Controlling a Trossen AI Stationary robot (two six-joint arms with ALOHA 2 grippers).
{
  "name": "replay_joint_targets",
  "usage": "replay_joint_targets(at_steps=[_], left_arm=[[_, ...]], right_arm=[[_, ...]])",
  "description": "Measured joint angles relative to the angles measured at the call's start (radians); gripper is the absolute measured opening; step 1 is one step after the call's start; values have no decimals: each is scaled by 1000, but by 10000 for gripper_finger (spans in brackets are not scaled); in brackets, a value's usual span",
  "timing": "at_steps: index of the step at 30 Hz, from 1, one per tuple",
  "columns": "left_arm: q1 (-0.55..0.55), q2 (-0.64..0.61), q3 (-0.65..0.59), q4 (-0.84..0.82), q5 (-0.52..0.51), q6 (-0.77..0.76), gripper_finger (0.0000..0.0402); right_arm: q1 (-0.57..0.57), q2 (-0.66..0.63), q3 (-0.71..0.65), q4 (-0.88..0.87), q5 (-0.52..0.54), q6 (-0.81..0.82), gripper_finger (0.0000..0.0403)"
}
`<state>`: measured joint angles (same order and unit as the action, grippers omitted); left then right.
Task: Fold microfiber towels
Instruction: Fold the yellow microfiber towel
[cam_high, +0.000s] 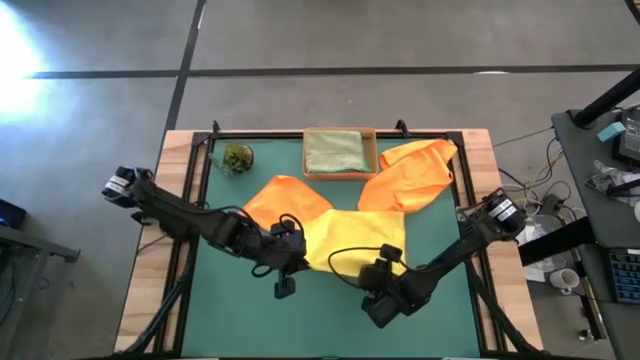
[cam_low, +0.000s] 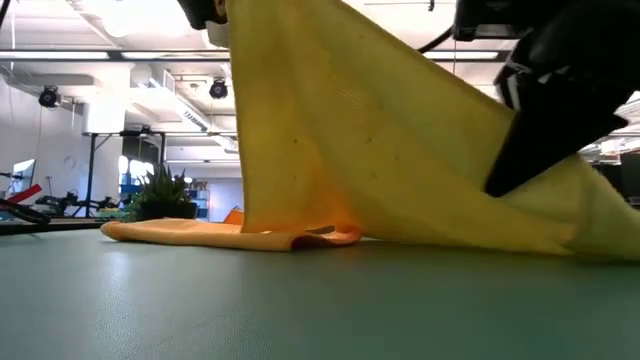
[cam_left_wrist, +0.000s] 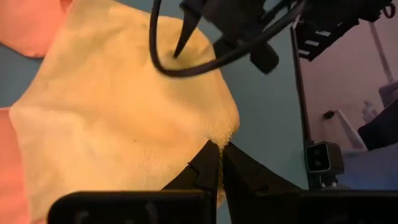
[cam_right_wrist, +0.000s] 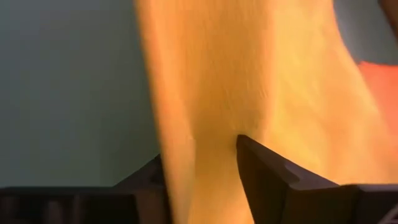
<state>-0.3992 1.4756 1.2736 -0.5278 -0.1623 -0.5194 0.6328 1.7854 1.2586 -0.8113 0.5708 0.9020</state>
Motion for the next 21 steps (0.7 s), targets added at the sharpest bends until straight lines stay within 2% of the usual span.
replay_joint_targets(at_steps=[10, 21], left_arm=[[0, -54, -1, -112, -1, -1, 0], [0, -61, -2, -120, -2, 1, 0]], right_arm=[[55, -11, 53, -247, -30, 127, 84], [152, -11, 60, -373, -55, 225, 79]])
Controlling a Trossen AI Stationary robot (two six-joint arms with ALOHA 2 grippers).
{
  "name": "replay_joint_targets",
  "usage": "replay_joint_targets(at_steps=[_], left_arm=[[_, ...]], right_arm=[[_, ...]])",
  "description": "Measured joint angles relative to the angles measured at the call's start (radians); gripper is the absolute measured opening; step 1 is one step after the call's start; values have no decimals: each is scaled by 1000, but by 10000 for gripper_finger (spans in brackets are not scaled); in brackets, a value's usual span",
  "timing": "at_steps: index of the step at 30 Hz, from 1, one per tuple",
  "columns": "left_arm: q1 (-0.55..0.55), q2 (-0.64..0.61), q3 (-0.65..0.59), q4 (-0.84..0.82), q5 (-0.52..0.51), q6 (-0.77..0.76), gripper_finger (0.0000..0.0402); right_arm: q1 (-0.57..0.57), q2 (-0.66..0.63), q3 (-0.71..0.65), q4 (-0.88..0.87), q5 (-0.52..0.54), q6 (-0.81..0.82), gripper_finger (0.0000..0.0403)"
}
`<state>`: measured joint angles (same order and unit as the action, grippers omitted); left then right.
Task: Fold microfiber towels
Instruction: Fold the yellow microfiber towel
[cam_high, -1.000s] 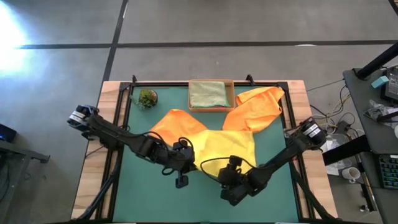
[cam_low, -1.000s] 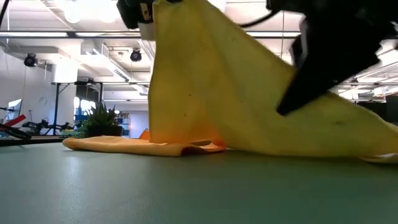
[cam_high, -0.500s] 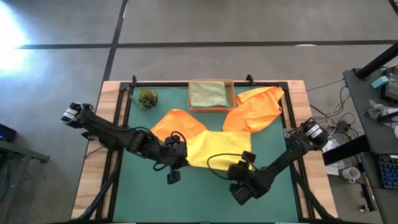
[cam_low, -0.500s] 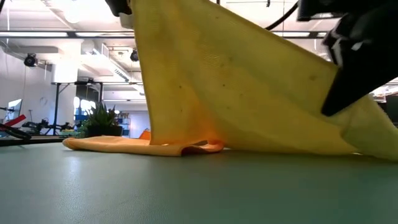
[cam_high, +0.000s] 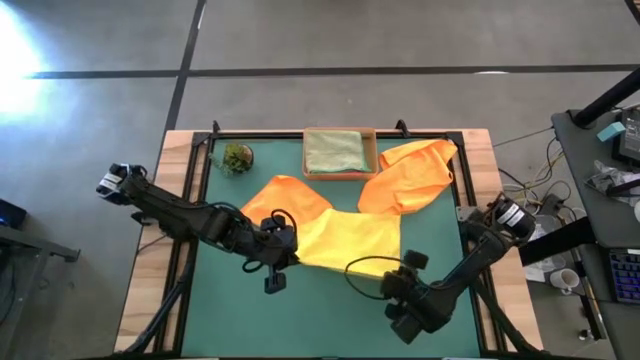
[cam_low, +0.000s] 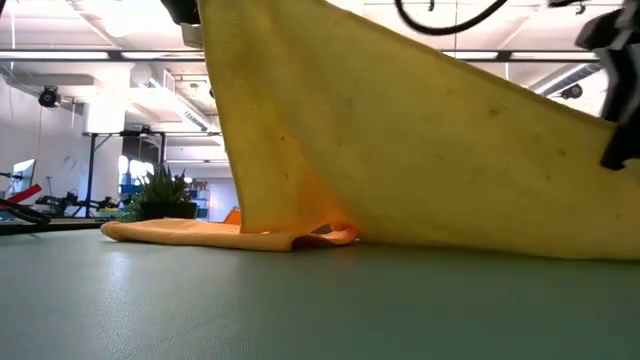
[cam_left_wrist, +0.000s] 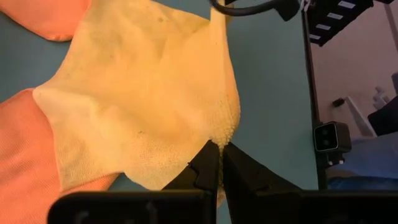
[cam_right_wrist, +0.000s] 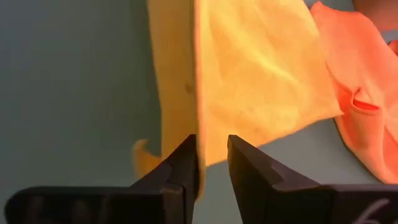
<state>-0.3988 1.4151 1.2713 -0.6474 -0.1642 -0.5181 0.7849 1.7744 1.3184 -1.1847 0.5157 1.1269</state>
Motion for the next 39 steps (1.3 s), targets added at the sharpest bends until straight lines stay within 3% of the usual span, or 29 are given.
replay_joint_targets(at_steps=[9, 13, 18, 30, 39], left_arm=[[0, 0, 0, 0, 0, 9, 0], [0, 0, 0, 0, 0, 9, 0], [0, 0, -1, 0, 0, 10, 0], [0, -4, 12, 0, 28, 14, 0], [8, -12, 96, -49, 32, 187, 0]], right_arm=[[34, 0, -16, -16, 2, 29, 62], [40, -2, -16, -15, -48, 25, 53], [44, -29, -17, -15, -71, 27, 15], [49, -236, 10, -13, -97, 35, 8], [49, -397, 89, -142, -18, 29, 8]])
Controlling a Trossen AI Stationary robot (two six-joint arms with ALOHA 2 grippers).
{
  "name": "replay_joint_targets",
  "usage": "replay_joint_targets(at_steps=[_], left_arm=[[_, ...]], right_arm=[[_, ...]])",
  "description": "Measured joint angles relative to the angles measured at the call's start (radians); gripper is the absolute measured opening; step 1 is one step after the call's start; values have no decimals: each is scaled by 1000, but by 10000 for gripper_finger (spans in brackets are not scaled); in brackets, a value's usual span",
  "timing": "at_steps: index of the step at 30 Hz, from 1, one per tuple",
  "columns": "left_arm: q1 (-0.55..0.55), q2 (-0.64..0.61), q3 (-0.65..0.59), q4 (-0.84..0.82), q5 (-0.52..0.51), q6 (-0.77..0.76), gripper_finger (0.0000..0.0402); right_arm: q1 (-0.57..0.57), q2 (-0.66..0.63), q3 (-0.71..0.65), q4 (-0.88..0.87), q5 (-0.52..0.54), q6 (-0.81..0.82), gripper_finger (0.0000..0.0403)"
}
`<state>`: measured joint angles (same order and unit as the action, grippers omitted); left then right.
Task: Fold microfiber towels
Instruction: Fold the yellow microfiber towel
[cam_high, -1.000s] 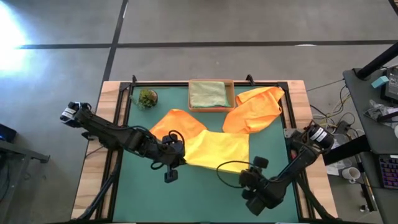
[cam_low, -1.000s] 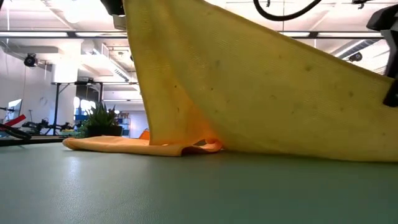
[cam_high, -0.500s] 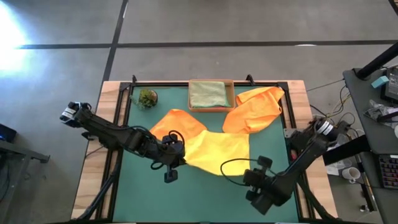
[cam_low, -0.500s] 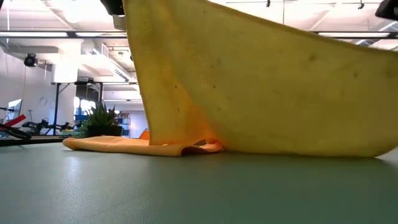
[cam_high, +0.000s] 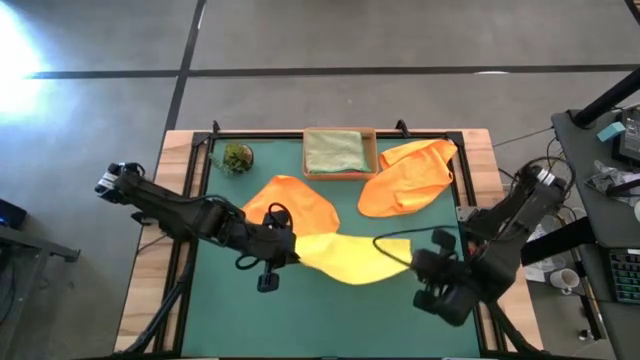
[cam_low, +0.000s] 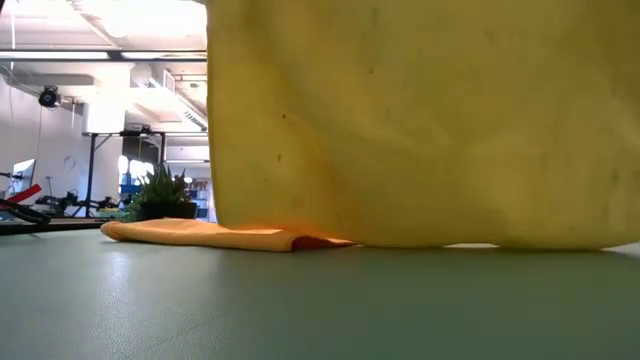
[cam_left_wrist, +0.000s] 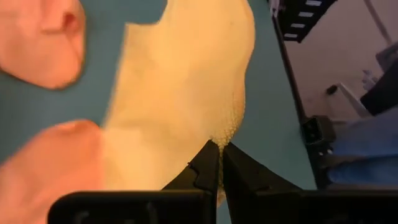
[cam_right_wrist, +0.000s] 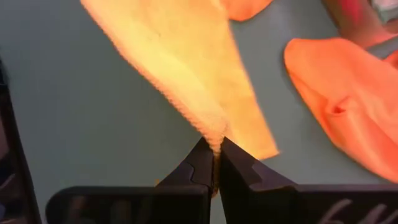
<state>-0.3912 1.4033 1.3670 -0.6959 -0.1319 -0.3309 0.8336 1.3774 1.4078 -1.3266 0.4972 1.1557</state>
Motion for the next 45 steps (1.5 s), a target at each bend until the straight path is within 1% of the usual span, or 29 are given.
replay_joint_targets(at_steps=[2, 4, 6, 8, 11, 13, 17, 22, 28, 32, 36, 39, 41, 45], left_arm=[[3, 0, 19, -15, -4, 25, 0], [3, 0, 50, -69, -4, 25, 0], [2, -1, 83, -136, -4, 19, 0], [2, -1, 107, -195, -1, -23, 0], [2, -1, 122, -210, 83, -91, 0], [-6, -1, 121, -198, 152, -126, 0], [-33, 15, 103, -195, 236, -208, 0], [-71, 61, 90, -194, 306, -266, 0], [-94, 147, 87, -197, 339, -266, 0], [-92, 204, 86, -195, 429, -254, 0], [-87, 229, 83, -217, 438, -210, 0], [-76, 246, 71, -280, 436, -208, 0], [-66, 259, 45, -307, 433, -209, 0], [-60, 288, -17, -296, 418, -213, 0]], right_arm=[[0, -21, 17, -24, 2, -10, 8], [3, -38, 29, -42, -5, -34, 8], [6, -54, 37, -38, -41, -61, 8], [7, -66, 43, -26, -89, -67, 8], [11, -68, 44, 4, -161, -66, 8], [22, -58, 44, 46, -185, -72, 8], [51, -25, 44, 169, -237, -92, 8], [89, 32, 43, 297, -244, -94, 8], [94, 132, 43, 314, -244, -89, 8], [93, 195, 42, 312, -244, -113, 8], [86, 251, 38, 290, -243, -129, 8], [75, 285, 28, 280, -253, -136, 8], [66, 302, 17, 283, -272, -141, 8], [59, 326, -7, 293, -305, -129, 8]])
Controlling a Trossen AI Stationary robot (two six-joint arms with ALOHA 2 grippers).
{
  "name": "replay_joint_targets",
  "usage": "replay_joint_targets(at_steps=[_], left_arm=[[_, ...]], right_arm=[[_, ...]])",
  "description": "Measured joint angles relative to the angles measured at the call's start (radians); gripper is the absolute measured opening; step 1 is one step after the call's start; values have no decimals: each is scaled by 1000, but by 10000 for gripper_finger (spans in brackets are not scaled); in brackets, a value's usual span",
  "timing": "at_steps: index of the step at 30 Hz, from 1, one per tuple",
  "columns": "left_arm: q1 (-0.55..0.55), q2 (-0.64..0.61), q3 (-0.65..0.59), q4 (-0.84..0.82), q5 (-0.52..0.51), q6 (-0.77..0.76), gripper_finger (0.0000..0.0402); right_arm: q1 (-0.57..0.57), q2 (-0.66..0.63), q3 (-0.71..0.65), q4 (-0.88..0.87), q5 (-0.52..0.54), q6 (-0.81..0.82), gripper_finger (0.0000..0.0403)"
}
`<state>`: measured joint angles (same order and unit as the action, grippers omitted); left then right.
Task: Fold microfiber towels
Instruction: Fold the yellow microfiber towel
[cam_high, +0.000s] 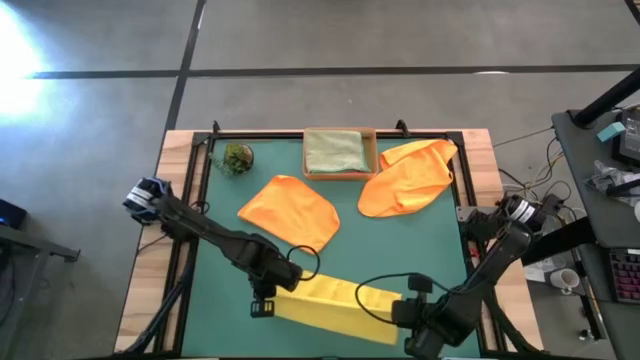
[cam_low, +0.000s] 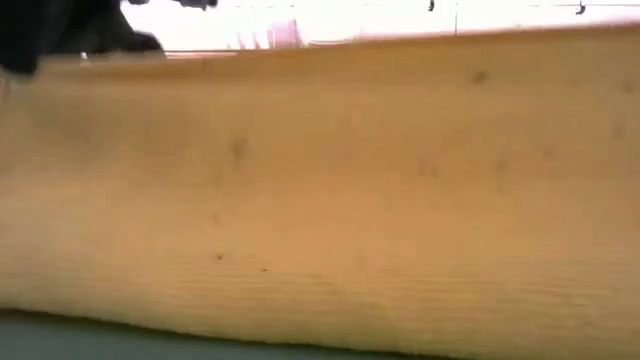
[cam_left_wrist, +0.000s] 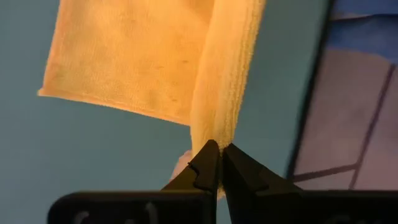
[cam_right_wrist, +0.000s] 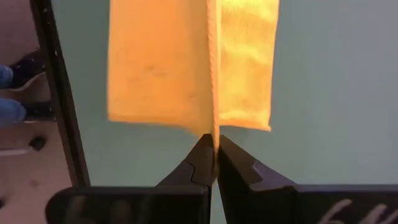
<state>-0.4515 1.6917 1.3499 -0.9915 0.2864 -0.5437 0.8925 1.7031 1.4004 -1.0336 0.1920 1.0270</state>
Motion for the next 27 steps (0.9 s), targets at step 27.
replay_joint_targets(at_steps=[27], left_arm=[[114, 41, -34, 169, -90, -20, 0]], right_arm=[[1, -6, -49, 67, -38, 254, 8]])
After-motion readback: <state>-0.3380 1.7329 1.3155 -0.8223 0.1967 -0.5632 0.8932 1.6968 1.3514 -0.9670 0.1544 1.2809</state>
